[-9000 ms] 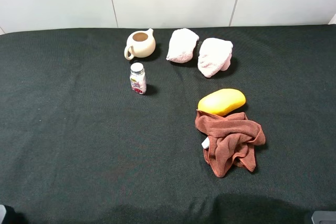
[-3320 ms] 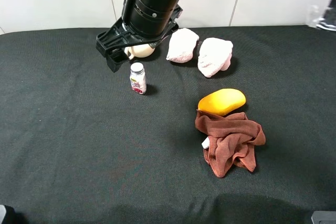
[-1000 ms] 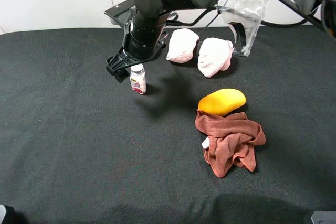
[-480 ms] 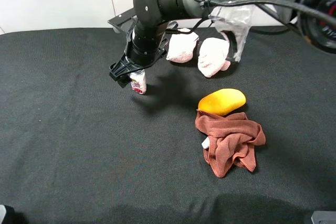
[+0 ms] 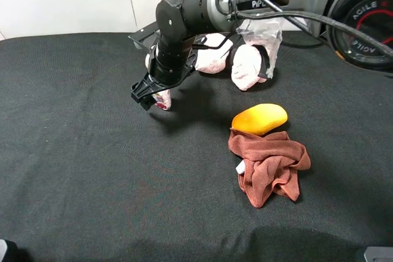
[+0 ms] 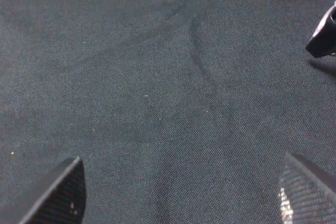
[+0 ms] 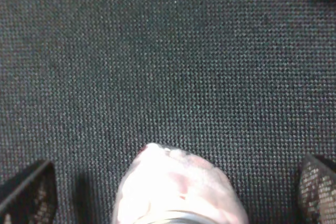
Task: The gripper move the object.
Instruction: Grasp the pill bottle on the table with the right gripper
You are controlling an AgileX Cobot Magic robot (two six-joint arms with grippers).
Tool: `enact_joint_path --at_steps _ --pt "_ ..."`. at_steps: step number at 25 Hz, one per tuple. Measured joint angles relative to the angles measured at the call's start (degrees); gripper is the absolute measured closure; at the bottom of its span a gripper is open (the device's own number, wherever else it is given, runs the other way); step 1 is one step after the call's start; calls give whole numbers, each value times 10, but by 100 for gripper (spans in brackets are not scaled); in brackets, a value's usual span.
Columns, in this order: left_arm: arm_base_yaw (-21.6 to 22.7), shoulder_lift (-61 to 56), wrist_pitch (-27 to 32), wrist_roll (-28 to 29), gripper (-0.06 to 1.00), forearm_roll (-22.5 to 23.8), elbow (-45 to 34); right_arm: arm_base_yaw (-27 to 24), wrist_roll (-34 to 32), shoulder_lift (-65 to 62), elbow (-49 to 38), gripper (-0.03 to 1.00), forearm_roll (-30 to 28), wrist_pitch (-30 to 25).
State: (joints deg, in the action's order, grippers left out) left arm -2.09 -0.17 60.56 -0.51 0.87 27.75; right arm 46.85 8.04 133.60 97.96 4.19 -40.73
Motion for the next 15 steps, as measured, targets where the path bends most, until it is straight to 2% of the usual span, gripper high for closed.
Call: enact_joint_path --at_steps 15 --pt "0 0 0 0 21 0 0 0 1 8 0 27 3 6"
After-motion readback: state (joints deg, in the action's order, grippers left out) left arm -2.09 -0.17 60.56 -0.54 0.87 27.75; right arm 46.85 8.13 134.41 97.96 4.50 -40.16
